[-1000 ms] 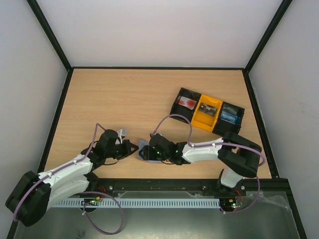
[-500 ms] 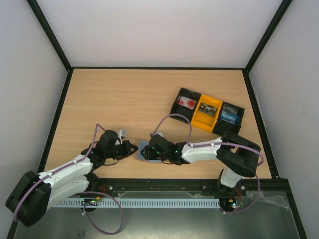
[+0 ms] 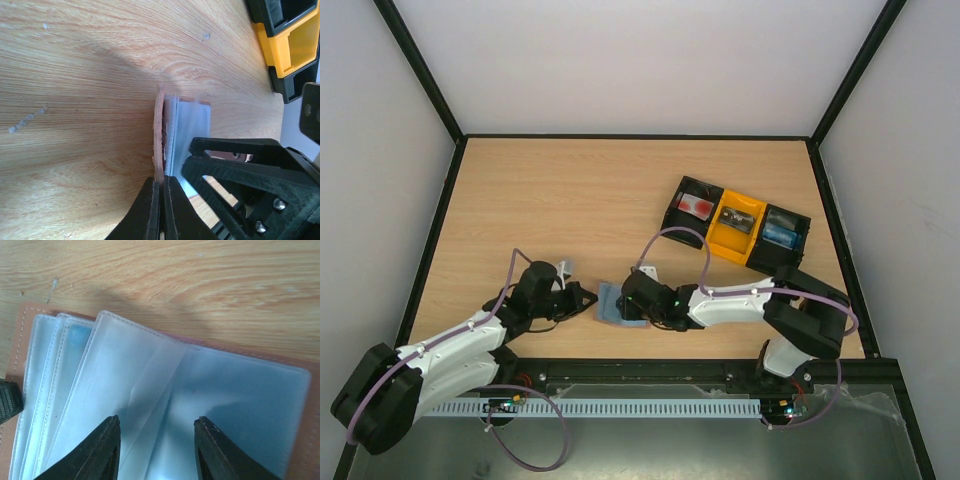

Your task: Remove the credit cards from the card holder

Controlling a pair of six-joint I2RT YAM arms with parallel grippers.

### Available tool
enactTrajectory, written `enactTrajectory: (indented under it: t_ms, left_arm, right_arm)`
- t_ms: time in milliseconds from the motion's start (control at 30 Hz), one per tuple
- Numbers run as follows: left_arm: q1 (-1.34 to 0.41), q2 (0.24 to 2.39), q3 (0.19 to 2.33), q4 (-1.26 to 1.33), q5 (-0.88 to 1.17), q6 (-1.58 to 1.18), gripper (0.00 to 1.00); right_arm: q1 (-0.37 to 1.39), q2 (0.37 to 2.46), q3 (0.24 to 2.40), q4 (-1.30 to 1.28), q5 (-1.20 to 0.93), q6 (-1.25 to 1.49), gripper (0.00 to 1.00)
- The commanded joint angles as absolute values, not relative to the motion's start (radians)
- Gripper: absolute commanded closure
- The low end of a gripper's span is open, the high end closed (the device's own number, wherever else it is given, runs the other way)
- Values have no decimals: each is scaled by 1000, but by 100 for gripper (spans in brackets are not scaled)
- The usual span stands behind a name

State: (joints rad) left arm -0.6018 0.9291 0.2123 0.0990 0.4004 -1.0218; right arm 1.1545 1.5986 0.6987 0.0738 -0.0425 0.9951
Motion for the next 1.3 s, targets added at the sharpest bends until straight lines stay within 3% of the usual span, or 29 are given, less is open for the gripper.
enactTrajectory:
  t_ms: [0, 167, 533, 1033, 1267]
  left_arm:
    - [-606, 919, 211, 104, 422, -1026, 97]
    - [-607, 922, 210, 114, 421, -1030, 97]
    - [-608, 927, 209, 121, 422, -1033, 97]
    - [-609, 931, 209, 123, 423, -1033, 97]
    - [-609, 930, 207, 121, 421, -1030, 97]
  right_arm:
    - [1162, 1508, 696, -32, 42, 983, 61]
    - [1162, 1443, 685, 59, -45, 988, 51]
    - [1166, 1576, 730, 146, -146, 1027, 32]
    - [1167, 1627, 726, 170, -150, 1029, 31]
    - [1167, 1615, 718, 143, -111, 1021, 41]
